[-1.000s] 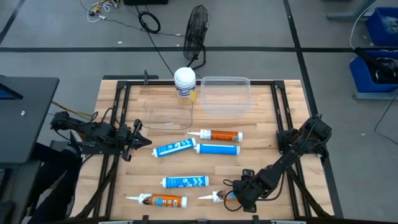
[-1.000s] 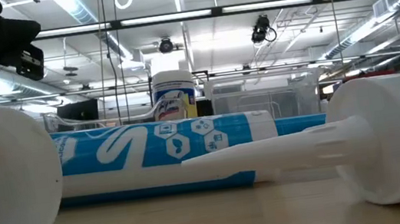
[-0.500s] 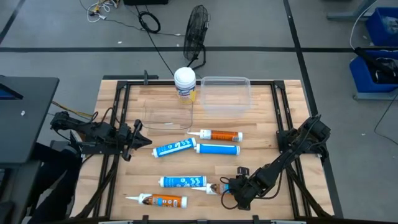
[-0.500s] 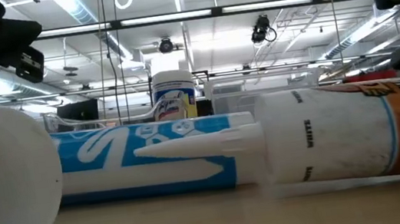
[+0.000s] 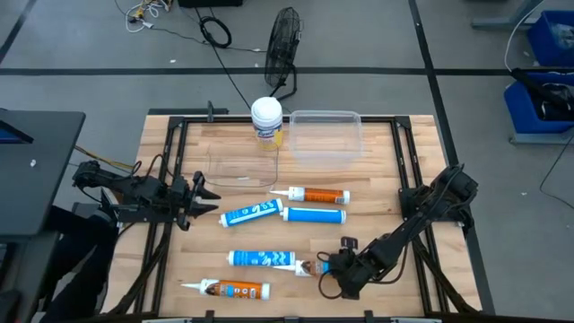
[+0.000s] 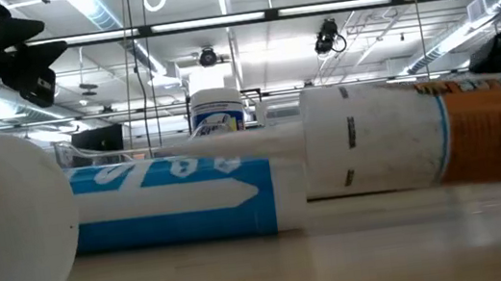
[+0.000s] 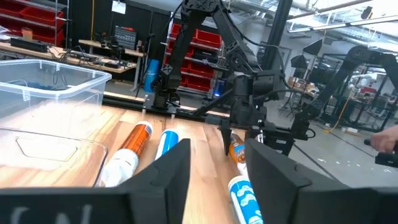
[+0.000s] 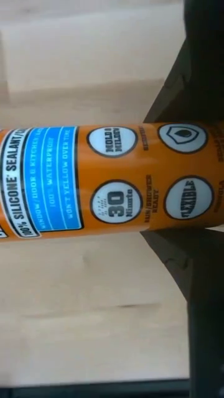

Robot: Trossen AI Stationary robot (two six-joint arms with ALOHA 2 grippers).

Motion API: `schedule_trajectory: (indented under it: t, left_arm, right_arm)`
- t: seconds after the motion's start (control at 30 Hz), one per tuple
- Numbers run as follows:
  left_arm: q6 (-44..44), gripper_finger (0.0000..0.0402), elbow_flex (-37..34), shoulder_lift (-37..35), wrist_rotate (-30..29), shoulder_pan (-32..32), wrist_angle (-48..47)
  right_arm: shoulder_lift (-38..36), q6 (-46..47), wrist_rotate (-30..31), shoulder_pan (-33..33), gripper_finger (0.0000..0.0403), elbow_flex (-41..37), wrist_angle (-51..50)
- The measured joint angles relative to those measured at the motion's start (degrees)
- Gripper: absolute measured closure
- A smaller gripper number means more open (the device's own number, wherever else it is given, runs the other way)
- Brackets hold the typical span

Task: Pick & place silicon tubes, Sealant and Lysol wipes
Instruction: Put the bottom right orange sealant into the left transparent bin

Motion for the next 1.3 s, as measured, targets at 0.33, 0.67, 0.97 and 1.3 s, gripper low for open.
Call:
schedule_trajectory:
  t: [0.33,0.67,0.97,1.3]
  left_arm:
    - [0.5,0.0216,0.0,0.0,0.0,0.0,3.7]
    - [6.7,0.0216,0.0,0.0,-2.0,0.0,7.8]
    - [11.0,0.0216,0.0,0.0,-4.1,0.0,10.2]
    - [14.9,0.0215,0.0,0.0,-6.0,0.0,16.4]
  right_arm:
    - [-7.2,-5.0,7.7,-3.5,0.02,0.0,-0.5]
    - [-7.4,-12.7,10.3,-13.7,0.0204,0.0,7.9]
    - [-7.4,-23.0,7.8,-21.3,0.0204,0.1,22.5]
    - [-7.4,-29.4,3.1,-28.6,0.0205,0.1,32.3]
